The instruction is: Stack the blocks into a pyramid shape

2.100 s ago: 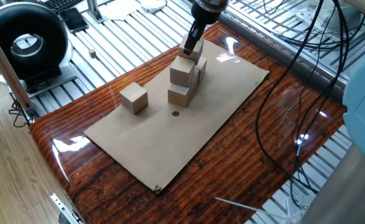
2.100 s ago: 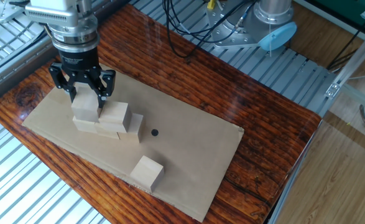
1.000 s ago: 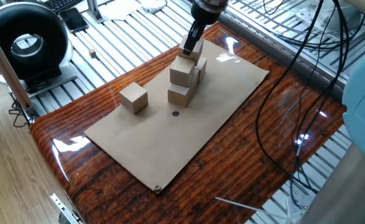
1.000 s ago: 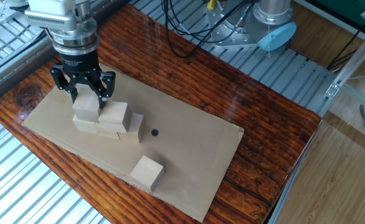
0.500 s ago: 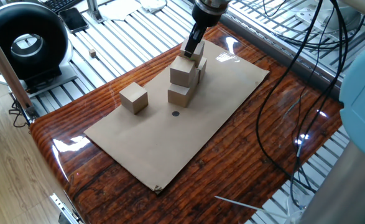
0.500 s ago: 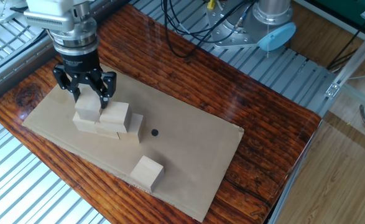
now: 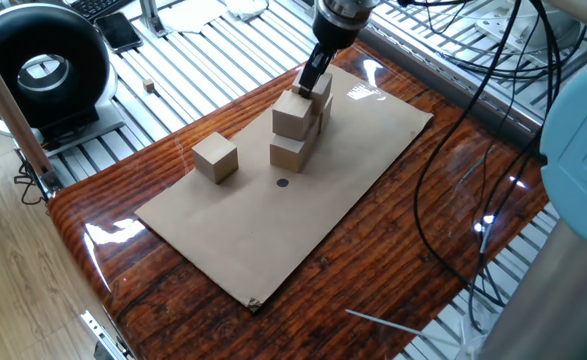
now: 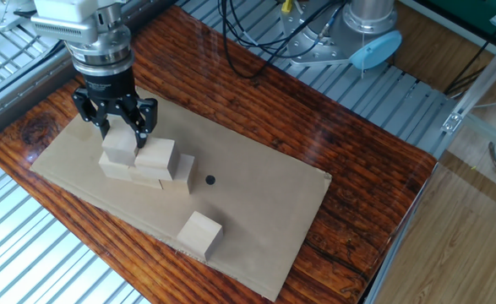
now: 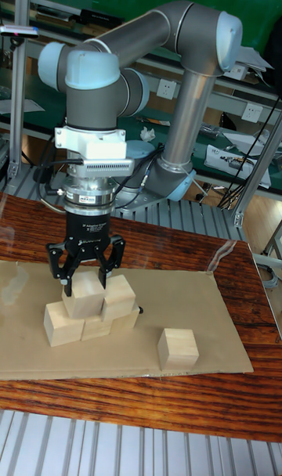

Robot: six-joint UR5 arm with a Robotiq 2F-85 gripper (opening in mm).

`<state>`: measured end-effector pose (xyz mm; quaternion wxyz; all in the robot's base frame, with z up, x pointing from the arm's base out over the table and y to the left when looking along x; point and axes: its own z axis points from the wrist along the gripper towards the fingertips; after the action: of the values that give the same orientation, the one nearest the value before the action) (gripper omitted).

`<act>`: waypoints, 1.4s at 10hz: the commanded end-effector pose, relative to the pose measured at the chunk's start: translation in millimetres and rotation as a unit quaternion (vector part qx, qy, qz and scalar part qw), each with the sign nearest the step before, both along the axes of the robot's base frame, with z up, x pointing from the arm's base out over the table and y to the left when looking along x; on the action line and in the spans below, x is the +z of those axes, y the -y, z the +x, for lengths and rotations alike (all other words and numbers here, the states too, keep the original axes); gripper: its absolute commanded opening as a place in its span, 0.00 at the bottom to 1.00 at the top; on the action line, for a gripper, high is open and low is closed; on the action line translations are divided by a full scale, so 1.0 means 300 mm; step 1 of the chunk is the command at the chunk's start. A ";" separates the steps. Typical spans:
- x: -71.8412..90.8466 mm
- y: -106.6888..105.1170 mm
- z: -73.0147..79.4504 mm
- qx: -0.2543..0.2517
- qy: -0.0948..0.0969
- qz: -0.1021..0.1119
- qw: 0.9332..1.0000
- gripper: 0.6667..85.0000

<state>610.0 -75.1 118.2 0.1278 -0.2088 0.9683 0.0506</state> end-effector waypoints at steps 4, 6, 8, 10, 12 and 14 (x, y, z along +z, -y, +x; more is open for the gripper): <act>0.004 -0.004 -0.008 -0.004 0.000 0.020 1.000 0.12; 0.003 -0.005 -0.008 -0.003 0.000 0.021 1.000 0.16; 0.004 -0.005 -0.004 0.001 0.001 0.018 1.000 0.23; 0.006 0.001 -0.006 0.007 0.002 0.013 1.000 0.26; 0.008 0.003 -0.007 0.010 0.003 0.012 1.000 0.32; 0.014 -0.002 -0.011 0.012 0.002 0.015 1.000 0.39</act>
<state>606.2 -76.3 118.6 0.1286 -0.2182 0.9655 0.0602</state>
